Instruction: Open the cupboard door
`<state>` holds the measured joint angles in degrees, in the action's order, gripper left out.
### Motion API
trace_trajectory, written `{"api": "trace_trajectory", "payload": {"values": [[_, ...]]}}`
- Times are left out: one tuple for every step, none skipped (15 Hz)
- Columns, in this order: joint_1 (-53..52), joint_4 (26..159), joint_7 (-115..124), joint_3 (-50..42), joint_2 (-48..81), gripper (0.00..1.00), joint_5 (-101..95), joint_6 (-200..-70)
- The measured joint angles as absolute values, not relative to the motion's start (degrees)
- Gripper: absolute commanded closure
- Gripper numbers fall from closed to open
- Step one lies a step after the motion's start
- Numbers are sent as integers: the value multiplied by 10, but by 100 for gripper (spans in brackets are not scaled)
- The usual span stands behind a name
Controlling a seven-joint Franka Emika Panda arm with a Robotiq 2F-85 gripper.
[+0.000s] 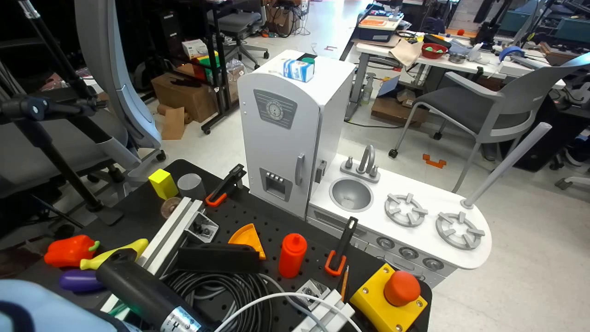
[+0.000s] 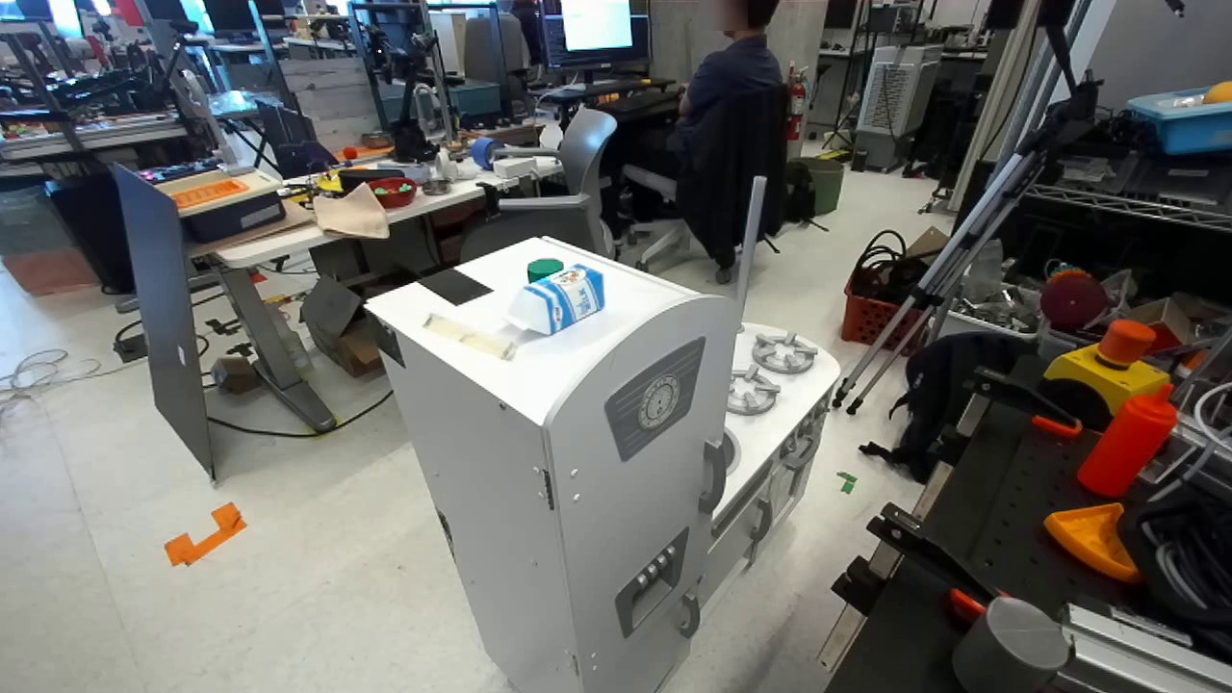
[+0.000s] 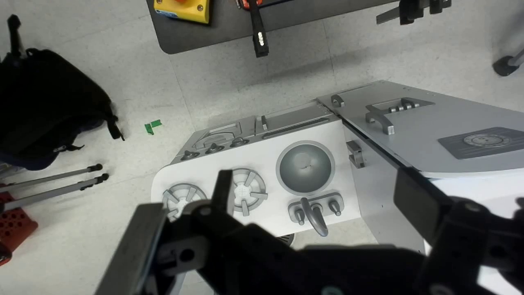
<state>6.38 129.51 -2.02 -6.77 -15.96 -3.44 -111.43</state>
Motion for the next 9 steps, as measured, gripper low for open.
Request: {"api": "trace_trajectory", "payload": {"values": [[64,1295,-20,-68,-160,0,-34,-1114],[64,1295,-20,-68,-159,0,-33,-1114],[64,1294,-25,-68,-154,0,-33,-1118],[64,1292,-31,-68,-145,0,-33,-1125],[63,1287,-39,-68,-126,0,-35,-1134],[61,1277,-50,-67,-100,0,-37,-1144],[57,1262,-62,-66,-65,0,-37,-1150],[53,1245,-70,-63,-29,0,-37,-1156],[49,1224,-77,-59,10,0,-37,-1162]]}}
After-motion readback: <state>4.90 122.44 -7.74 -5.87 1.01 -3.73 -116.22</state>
